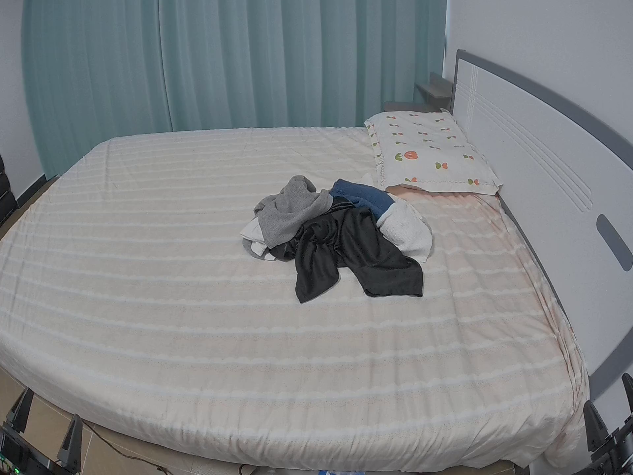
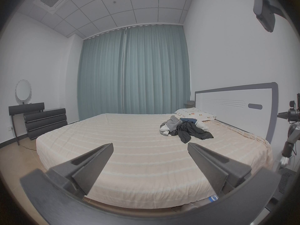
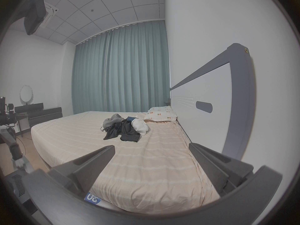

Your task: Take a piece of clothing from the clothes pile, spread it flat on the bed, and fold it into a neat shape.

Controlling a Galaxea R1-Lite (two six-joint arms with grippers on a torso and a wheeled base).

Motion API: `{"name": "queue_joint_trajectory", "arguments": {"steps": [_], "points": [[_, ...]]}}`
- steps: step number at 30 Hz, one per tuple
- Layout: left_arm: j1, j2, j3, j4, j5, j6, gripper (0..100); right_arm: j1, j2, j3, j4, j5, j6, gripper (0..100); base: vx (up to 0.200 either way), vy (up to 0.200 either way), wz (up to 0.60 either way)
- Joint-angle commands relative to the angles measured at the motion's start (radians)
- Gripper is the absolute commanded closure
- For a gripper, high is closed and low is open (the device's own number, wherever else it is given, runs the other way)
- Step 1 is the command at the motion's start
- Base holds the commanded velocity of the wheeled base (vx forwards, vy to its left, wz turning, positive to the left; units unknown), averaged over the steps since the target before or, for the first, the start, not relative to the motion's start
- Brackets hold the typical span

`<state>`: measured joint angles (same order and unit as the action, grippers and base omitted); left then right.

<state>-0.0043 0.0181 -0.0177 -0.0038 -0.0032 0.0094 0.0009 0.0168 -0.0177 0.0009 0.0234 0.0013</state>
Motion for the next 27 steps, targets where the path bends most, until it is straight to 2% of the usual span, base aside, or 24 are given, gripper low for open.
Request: {"name": "queue_joint_trajectory", "arguments": {"steps": [1, 5, 6, 8, 9, 11, 12, 13, 14, 15, 18, 22, 26, 27], "points": [[0.000, -0.004, 0.018, -0.001, 0.000, 0.000, 0, 0.002, -0.017, 0.018, 0.001, 0.003, -0.003, 0, 0.000, 0.000, 0.00], [0.000, -0.004, 0.018, -0.001, 0.000, 0.001, 0, 0.001, -0.017, 0.016, -0.004, 0.004, -0.004, 0, 0.000, 0.000, 0.00], [0.000, -0.006, 0.018, -0.001, 0.000, 0.008, 0, 0.002, 0.031, -0.094, -0.028, 0.021, 0.042, 0, 0.000, 0.000, 0.00], [0.000, -0.006, 0.018, -0.001, -0.001, 0.014, 0, 0.001, 0.164, -0.268, -0.024, 0.043, 0.131, 0, 0.000, 0.000, 0.00], [0.000, -0.004, 0.018, -0.001, -0.001, 0.014, 0, 0.001, 0.242, -0.275, -0.016, 0.059, 0.135, 0, 0.000, 0.000, 0.00], [0.000, -0.004, 0.018, -0.001, 0.000, 0.004, 0, 0.008, 0.357, -0.271, -0.022, 0.112, 0.075, 0, 0.000, 0.000, 0.00], [0.000, -0.004, 0.018, -0.001, 0.000, 0.004, 0, 0.010, 0.379, -0.271, -0.024, 0.116, 0.072, 0, 0.000, 0.000, 0.00], [0.000, -0.004, 0.018, -0.001, 0.000, 0.003, 0, 0.013, 0.509, -0.269, -0.036, 0.128, 0.089, 0, 0.000, 0.000, 0.00], [0.000, -0.004, 0.018, -0.001, 0.000, 0.003, 0, 0.013, 0.532, -0.269, -0.039, 0.130, 0.094, 0, 0.000, 0.000, 0.00], [0.000, -0.004, 0.018, -0.001, 0.000, 0.004, 0, 0.013, 0.641, -0.268, -0.074, 0.133, 0.123, 0, 0.000, 0.000, 0.00], [0.000, -0.004, 0.018, -0.001, 0.000, 0.004, 0, 0.051, 0.810, -0.272, -0.205, 0.139, 0.138, 0, 0.000, 0.000, 0.00], [0.000, -0.004, 0.018, -0.001, 0.000, 0.006, 0, 0.142, 1.075, -0.303, -0.341, 0.105, 0.167, 0, 0.000, 0.000, 0.00], [0.000, -0.004, 0.018, -0.001, 0.000, 0.003, 0, 0.243, 1.359, -0.397, -0.458, 0.052, 0.279, 0, 0.000, 0.000, 0.00], [0.000, -0.004, 0.018, -0.001, 0.000, 0.003, 0, 0.243, 1.359, -0.397, -0.458, 0.052, 0.279, 0, 0.000, 0.000, 0.00]]}}
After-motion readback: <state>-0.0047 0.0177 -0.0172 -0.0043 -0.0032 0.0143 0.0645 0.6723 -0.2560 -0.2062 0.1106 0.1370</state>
